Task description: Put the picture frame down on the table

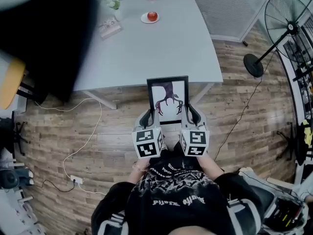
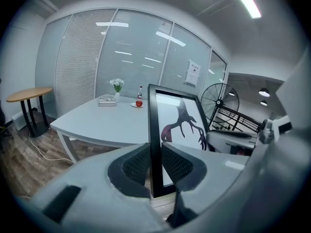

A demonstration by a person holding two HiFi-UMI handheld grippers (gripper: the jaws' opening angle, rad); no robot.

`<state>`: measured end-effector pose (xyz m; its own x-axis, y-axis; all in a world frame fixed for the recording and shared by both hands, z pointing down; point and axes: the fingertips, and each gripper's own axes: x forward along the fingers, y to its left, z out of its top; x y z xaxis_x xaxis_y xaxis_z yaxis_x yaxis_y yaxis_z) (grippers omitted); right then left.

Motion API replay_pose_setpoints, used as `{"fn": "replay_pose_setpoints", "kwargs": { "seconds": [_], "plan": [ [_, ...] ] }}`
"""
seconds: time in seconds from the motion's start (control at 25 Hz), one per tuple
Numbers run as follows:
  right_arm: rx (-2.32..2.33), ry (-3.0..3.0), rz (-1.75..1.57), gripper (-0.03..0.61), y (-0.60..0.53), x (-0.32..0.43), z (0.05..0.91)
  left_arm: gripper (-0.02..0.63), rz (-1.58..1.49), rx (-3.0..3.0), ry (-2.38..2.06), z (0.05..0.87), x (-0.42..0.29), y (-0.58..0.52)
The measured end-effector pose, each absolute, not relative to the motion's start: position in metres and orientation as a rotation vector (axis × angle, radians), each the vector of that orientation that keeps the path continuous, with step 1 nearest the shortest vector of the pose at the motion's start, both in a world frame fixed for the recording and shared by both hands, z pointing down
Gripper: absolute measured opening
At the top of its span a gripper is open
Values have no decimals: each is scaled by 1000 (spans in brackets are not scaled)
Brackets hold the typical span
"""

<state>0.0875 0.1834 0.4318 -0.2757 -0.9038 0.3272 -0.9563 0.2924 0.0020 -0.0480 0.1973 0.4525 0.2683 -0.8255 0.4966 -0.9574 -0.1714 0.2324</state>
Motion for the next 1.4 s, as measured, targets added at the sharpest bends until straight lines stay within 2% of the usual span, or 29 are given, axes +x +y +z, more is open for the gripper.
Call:
{"fn": "replay_pose_setpoints", "kwargs": {
  "seconds": [0.4,0.76,1.4],
  "plan": [
    [1629,-2365,305,66,126,74,443,83,367,1975,-1689,460,-61,148],
    [1493,-2453,333,66,14,61,443,83,366,1877,-1799,455,-71,52],
    [1406,-2532,322,66,-125,85,435,83,350,1815,-1892,445,-44,-77]
  ]
}}
